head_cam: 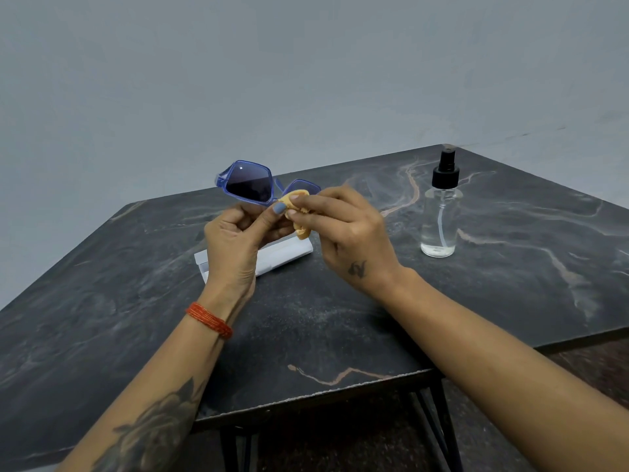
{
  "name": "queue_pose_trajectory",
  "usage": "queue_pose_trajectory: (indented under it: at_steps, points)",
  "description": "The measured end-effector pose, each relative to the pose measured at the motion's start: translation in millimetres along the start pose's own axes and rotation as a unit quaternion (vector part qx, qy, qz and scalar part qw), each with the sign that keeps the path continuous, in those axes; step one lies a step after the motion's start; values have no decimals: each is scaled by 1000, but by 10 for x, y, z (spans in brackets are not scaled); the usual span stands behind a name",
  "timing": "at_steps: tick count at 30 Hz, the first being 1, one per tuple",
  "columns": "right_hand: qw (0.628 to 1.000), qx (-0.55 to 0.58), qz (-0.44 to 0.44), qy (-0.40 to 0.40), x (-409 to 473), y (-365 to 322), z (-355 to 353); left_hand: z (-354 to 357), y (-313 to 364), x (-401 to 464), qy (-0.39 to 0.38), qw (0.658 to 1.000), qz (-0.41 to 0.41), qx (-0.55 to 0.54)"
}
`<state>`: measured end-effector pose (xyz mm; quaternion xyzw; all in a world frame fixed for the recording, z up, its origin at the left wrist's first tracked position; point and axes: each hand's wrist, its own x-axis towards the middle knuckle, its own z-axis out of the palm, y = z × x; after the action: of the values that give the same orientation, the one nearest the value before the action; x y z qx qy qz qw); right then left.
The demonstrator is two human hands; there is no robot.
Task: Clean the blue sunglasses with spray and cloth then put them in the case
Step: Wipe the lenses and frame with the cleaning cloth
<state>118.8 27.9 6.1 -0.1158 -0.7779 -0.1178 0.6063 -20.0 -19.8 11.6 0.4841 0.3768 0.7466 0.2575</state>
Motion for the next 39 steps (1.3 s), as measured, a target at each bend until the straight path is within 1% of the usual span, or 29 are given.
queue_pose_trajectory:
  at_steps: [3, 8, 11, 13, 17, 22, 28, 32, 39]
  points:
    - [1000, 0, 4, 14, -9, 20, 1, -10, -5, 13, 3, 1000, -4, -1]
    - [997, -9, 60, 51, 12, 28, -19, -20, -12, 13, 4, 1000, -12, 11]
    - [995, -34, 80, 44, 14, 20, -22, -24, -10, 6, -1, 1000, -10, 13]
    - [996, -42, 73, 25, 14, 6, -10, -20, -8, 0, -4, 1000, -6, 17]
    - [999, -29, 23, -4, -2, -28, 19, -10, -3, -18, -9, 1000, 7, 29]
    - [1000, 6, 7, -2, -17, -11, 5, -14, 11, -12, -5, 1000, 4, 9]
    - [1000, -12, 2, 0, 1, -21, 12, -6, 18, -11, -9, 1000, 3, 16]
    - [998, -45, 51, -5, 15, -5, 4, -1, -3, -16, -15, 999, 2, 39]
    - [991, -50, 124, 13, -10, 7, -3, -15, -14, 5, 4, 1000, -9, -1]
